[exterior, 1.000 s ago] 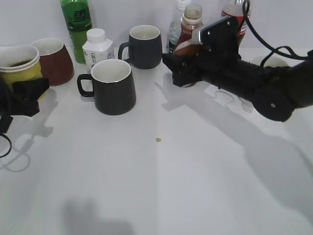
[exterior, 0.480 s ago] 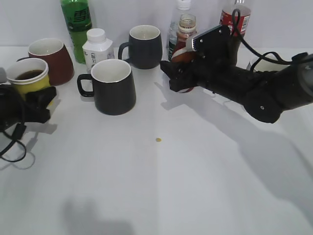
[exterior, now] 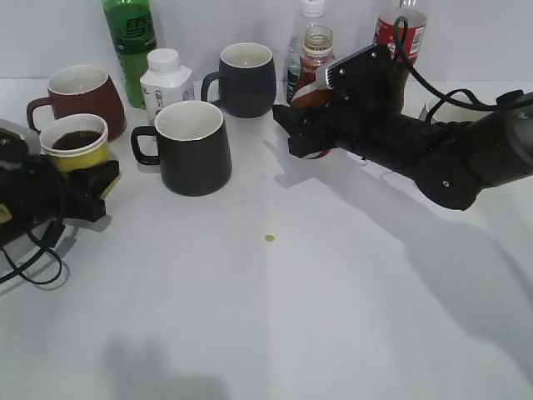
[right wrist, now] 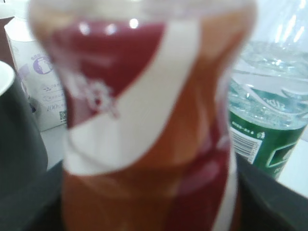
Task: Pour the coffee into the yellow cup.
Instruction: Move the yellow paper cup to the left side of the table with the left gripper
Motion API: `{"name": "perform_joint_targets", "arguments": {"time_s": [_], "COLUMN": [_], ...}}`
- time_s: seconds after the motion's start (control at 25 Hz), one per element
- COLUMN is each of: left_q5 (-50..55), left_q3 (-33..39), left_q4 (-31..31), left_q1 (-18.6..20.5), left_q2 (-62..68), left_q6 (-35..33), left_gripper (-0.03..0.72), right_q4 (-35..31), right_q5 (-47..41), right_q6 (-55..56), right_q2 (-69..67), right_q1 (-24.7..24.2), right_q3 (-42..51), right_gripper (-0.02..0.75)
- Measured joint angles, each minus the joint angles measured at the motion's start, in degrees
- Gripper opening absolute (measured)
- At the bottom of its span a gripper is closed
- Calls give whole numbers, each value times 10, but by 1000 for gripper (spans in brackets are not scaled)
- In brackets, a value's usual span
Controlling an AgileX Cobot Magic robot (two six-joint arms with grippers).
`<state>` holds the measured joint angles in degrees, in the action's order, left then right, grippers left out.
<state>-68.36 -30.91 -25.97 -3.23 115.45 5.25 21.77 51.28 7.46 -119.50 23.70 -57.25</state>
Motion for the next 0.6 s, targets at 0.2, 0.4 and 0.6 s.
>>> {"name": "perform_joint_targets", "arguments": {"time_s": [0.2,0.4,0.6], "left_q5": [-17,-18,-8], "left_q3": [-9,-11,-11], "left_q4": [-16,-21,-24], "left_q1": [0,0,0], "left_q2": [14,17,17], "left_q6": [0,0,0], "left_gripper": [382,412,452], "right_q4": [-1,0,-1], "right_q5": [0,0,0], "right_q6": [-1,-1,-2], "right_q2": [0,0,0], "right_q1": [0,0,0], "right_q3": [0,0,0], "right_gripper": [502,502,502]}}
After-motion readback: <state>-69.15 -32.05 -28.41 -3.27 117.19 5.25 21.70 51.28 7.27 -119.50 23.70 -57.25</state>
